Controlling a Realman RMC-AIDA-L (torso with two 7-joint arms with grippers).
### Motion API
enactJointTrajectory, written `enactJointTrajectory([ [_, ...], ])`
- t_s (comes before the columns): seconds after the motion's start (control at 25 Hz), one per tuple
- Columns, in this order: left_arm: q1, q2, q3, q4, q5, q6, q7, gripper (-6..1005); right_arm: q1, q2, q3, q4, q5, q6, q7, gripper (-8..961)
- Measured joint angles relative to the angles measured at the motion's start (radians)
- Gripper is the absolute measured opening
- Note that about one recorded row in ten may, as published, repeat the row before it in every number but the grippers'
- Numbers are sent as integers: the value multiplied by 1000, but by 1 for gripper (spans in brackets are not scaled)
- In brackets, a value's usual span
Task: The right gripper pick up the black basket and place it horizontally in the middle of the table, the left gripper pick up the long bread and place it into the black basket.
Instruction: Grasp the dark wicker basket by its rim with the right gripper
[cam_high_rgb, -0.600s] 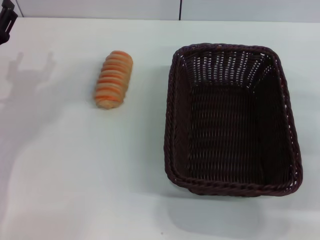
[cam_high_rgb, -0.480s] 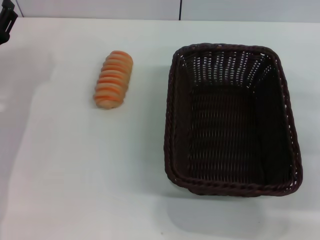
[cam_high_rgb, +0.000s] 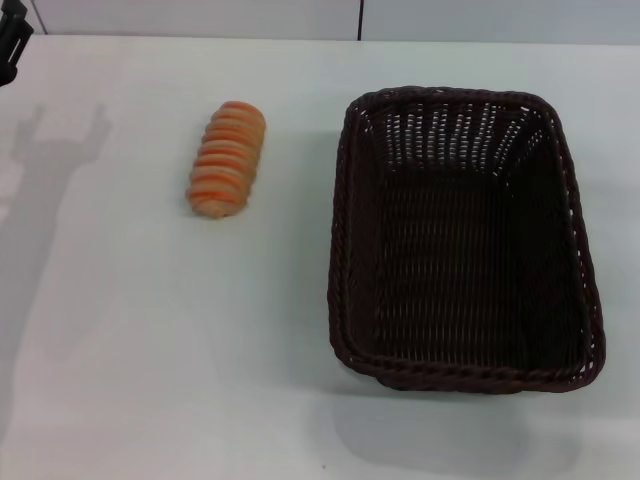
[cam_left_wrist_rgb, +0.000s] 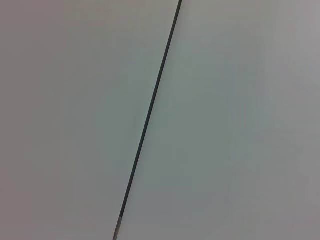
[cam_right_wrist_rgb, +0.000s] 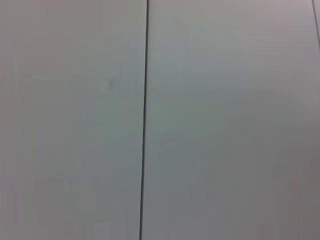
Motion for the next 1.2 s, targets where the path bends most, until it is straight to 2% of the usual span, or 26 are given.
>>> enactJointTrajectory([
  [0.24,0,3,-2,-1,0,0,0,860,-38,-5,2,272,284,194,-433,694],
  [0.48,0,8,-1,-10,0,0,2,860,-34,-8,5,488,709,276,-937,695],
  [0.64,0,9,-1,-10,0,0,8,860,-43,-11,7,538,760,302,-1000,695],
  [1.0,0,12,-3,-11,0,0,9,861,-32,-11,13,466,623,311,-854,694],
  [1.2,-1,13,-3,-11,0,0,9,861,-39,-11,24,502,629,340,-873,694],
])
